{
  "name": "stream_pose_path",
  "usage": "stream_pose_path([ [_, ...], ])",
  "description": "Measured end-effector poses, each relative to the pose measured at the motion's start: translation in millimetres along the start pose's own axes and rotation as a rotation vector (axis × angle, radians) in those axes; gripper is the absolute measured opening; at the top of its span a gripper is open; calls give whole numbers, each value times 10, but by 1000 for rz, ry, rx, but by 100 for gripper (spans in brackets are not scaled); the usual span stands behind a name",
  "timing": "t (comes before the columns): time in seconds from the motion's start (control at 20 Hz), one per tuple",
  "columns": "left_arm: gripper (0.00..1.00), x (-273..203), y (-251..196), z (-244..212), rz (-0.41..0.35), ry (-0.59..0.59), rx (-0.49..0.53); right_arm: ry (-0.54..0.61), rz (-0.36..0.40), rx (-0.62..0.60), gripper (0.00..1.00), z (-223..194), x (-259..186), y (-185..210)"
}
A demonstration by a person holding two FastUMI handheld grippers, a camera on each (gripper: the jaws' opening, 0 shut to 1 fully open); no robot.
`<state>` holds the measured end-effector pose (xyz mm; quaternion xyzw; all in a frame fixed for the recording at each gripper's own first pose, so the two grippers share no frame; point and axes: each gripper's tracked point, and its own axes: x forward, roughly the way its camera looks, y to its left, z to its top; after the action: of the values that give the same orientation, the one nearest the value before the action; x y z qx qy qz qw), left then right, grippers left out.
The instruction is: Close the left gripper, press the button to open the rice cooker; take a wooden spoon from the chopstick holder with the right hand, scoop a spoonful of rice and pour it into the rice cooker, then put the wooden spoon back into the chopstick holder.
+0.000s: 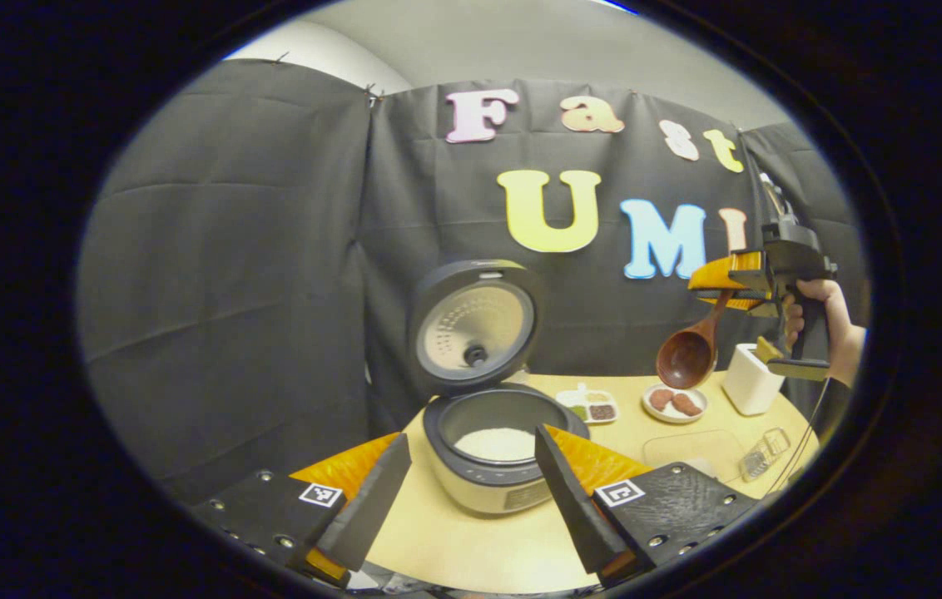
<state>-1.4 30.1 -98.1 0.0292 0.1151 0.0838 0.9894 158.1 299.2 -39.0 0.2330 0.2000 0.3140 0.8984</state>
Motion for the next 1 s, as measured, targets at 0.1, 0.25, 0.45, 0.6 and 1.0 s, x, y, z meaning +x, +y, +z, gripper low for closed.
stream_pose_path([
  [0.1,94,91,-232,11,-36,11,-2,-38,-79,88,24,118,-244,-473],
  [0.25,94,170,-631,91,-104,12,1,-73,-186,179,24,211,-604,-1108],
  [0.45,94,261,-1112,136,-192,17,53,-134,-325,206,24,304,-1156,-1835],
  [0.6,94,335,-1354,161,-237,24,61,-158,-415,205,24,266,-1409,-2270],
  [1.0,92,526,-1498,204,-214,86,-18,-115,-569,300,25,-116,-1637,-3070],
])
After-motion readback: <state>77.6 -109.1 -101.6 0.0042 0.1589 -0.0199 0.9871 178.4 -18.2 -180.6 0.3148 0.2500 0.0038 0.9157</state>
